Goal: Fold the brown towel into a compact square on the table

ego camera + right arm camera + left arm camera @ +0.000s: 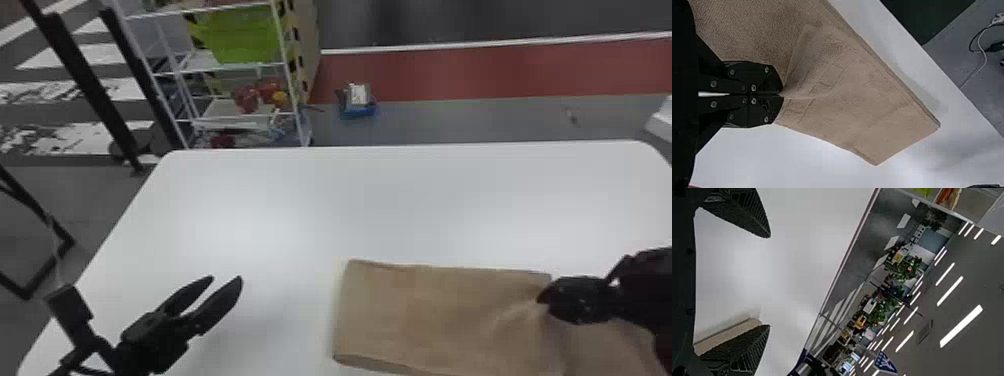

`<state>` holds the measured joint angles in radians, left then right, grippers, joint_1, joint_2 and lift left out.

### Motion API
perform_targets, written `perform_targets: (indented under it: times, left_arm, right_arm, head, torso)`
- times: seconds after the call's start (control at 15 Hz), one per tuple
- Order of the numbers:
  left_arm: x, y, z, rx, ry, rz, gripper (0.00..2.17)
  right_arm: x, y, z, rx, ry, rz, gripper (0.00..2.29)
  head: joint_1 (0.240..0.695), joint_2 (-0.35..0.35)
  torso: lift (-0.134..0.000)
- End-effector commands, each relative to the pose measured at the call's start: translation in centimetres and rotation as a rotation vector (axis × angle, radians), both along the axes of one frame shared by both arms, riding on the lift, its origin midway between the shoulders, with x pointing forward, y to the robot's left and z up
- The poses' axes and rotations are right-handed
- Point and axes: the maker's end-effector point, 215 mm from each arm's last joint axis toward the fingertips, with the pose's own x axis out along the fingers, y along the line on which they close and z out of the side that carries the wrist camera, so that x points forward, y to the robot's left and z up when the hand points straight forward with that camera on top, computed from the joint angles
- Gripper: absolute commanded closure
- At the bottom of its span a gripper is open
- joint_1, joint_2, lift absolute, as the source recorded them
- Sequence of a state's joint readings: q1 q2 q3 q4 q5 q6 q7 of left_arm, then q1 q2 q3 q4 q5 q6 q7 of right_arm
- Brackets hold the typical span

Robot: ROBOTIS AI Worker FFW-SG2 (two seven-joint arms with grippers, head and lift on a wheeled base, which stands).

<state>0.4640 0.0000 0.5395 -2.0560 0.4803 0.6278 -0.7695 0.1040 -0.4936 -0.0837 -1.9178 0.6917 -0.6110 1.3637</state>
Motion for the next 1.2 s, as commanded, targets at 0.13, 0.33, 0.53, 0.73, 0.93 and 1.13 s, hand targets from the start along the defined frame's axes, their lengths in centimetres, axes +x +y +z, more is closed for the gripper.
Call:
perform_targets:
  times: [0.13,0.33,0.53,0.73,0.93,1.13]
  left_arm:
    - [0.0,-0.4,0.6,-0.001,-0.015,-0.015,0.05]
    - [0.3,-0.2,1.8,0.013,-0.044,-0.014,0.05]
    - [1.4,0.1,2.8,0.05,-0.098,0.025,0.06]
    - [2.1,-0.1,3.5,0.075,-0.134,0.045,0.06]
    - [2.2,-0.3,3.6,0.079,-0.136,0.039,0.06]
    - [2.2,-0.3,3.5,0.081,-0.132,0.038,0.06]
  right_arm:
    - [-0.3,0.9,0.2,0.028,0.006,0.004,1.29]
    - [-0.5,0.6,6.9,0.096,-0.11,-0.028,1.29]
    - [-2.4,-2.5,4.7,0.061,-0.074,-0.067,1.29]
    - [-3.1,-3.3,0.5,0.024,-0.006,-0.059,1.29]
    - [-2.9,-2.4,0.9,0.041,-0.016,-0.052,1.29]
    - [-2.9,-3.2,5.2,0.055,-0.106,-0.068,1.29]
  head:
    - [0.695,0.137]
    - [0.695,0.147]
    - [0.695,0.144]
    - [0.695,0.109]
    - [0.695,0.096]
    - [0.695,0.101]
  torso:
    - [-0.134]
    - [-0.134]
    - [-0.134]
    - [-0.134]
    - [-0.134]
    - [-0.134]
